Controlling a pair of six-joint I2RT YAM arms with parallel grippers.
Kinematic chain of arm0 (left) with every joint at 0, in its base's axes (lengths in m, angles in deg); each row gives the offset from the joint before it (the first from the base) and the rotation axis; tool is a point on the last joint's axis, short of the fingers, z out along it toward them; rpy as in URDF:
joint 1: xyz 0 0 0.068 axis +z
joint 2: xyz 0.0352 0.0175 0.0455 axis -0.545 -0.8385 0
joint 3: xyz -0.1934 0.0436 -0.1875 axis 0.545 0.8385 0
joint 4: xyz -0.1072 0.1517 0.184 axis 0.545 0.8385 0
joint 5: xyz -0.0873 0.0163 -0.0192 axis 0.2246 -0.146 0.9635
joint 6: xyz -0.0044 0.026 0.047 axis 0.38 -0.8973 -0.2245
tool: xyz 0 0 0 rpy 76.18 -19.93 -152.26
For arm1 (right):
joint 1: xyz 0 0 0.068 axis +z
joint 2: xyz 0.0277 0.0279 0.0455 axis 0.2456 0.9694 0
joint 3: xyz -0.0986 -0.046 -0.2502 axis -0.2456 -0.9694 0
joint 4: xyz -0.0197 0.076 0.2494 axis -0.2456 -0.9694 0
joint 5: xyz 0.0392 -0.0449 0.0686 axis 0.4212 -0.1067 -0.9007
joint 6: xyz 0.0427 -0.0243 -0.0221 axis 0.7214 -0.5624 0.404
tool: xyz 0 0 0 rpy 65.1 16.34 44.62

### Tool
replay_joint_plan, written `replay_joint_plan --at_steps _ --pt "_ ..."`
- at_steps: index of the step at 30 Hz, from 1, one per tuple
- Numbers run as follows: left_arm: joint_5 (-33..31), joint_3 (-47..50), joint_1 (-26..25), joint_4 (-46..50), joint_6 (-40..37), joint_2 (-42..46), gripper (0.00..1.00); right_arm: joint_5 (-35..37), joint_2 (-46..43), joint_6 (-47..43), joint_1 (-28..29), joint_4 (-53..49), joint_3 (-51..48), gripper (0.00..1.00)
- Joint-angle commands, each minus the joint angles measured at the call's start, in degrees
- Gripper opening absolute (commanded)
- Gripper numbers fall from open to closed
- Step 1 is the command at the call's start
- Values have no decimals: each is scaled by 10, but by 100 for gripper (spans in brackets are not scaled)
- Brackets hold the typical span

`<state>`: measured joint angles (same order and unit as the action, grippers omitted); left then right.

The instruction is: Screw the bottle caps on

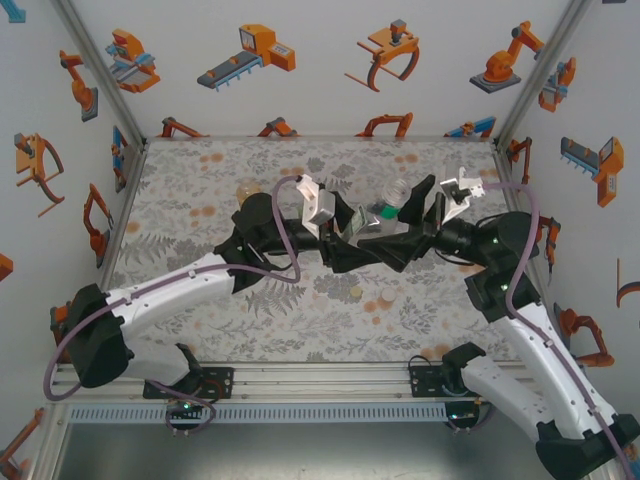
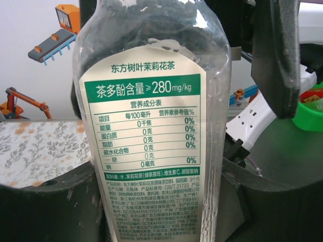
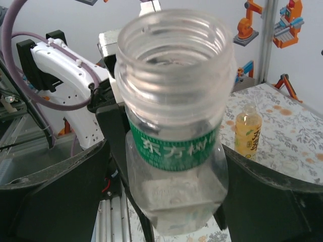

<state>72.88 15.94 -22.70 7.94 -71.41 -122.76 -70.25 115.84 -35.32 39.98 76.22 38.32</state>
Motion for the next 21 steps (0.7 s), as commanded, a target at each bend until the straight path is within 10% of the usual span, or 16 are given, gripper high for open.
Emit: replay_joint_plan --at_steps 1,21 --pt "-19 9 9 17 -27 37 47 16 -19 -18 3 -23 -10 74" --pt "-255 68 102 392 -182 244 34 96 6 -95 3 -153 -20 73"
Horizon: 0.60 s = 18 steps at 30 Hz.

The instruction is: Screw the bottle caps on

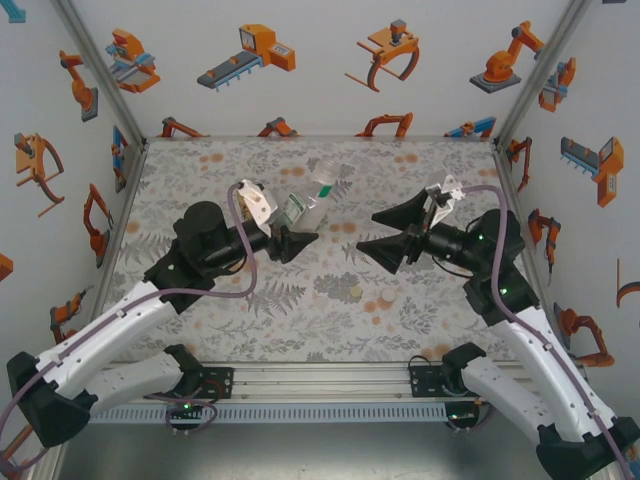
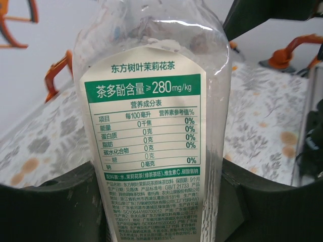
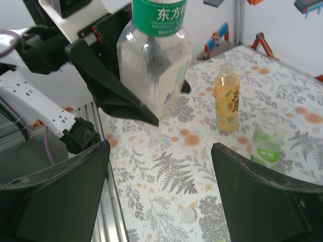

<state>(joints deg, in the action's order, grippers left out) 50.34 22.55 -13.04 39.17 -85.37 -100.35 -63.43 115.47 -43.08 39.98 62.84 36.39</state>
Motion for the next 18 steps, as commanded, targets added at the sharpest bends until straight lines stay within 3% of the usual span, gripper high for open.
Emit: replay_joint_plan --at_steps 1,9,12,18 --pt "-36 4 7 89 -50 26 32 35 15 -18 3 -24 -1 72" --pt "-56 9 29 129 -70 57 14 119 68 -31 4 -86 9 71" --pt "-60 13 33 134 -73 64 0 169 84 -29 3 -117 13 71" --pt "-72 8 48 159 -74 67 0 224 115 -21 4 -209 37 64"
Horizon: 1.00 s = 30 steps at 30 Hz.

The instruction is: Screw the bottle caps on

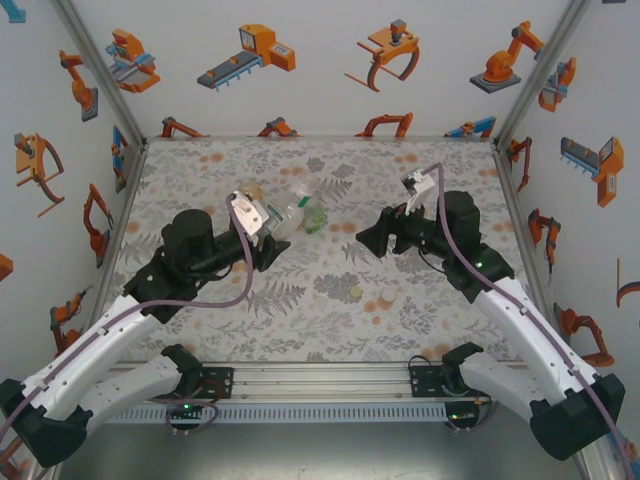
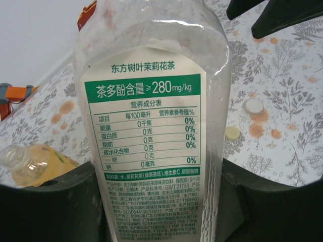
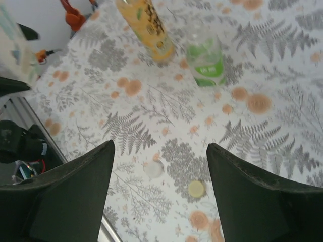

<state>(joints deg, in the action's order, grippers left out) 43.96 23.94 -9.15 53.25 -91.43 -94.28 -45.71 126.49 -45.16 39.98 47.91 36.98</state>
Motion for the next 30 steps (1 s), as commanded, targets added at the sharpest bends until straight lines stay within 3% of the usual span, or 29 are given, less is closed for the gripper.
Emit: replay_joint_plan --at_steps 1,10,17,30 --pt "-2 -10 13 28 -17 5 0 58 9 2 4 -80 35 64" --pt "37 11 33 15 -23 -1 0 107 1 36 3 -155 -1 62" --pt "23 15 34 29 -30 -22 2 143 13 62 3 -211 -15 62" --pt "41 14 34 29 -31 -29 8 236 131 176 3 -309 -2 66"
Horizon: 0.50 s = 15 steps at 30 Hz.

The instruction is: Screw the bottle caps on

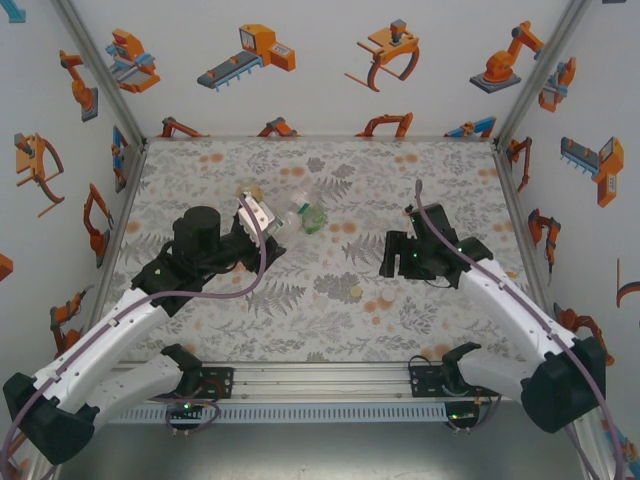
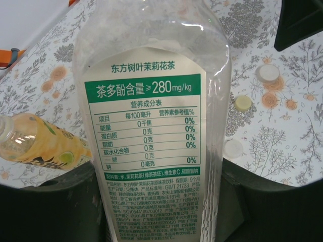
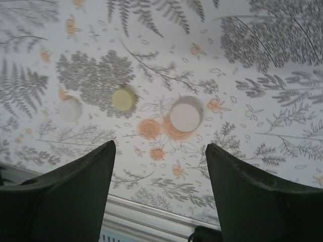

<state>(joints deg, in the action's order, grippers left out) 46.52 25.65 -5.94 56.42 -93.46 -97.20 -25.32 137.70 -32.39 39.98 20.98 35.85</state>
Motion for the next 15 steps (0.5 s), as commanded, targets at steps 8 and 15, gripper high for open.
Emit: replay_joint_plan --at_steps 8,15 --pt "5 -1 2 -6 -12 5 12 18 98 99 23 -31 19 54" --pt "7 -4 2 -2 -10 2 13 78 132 111 50 -40 33 53"
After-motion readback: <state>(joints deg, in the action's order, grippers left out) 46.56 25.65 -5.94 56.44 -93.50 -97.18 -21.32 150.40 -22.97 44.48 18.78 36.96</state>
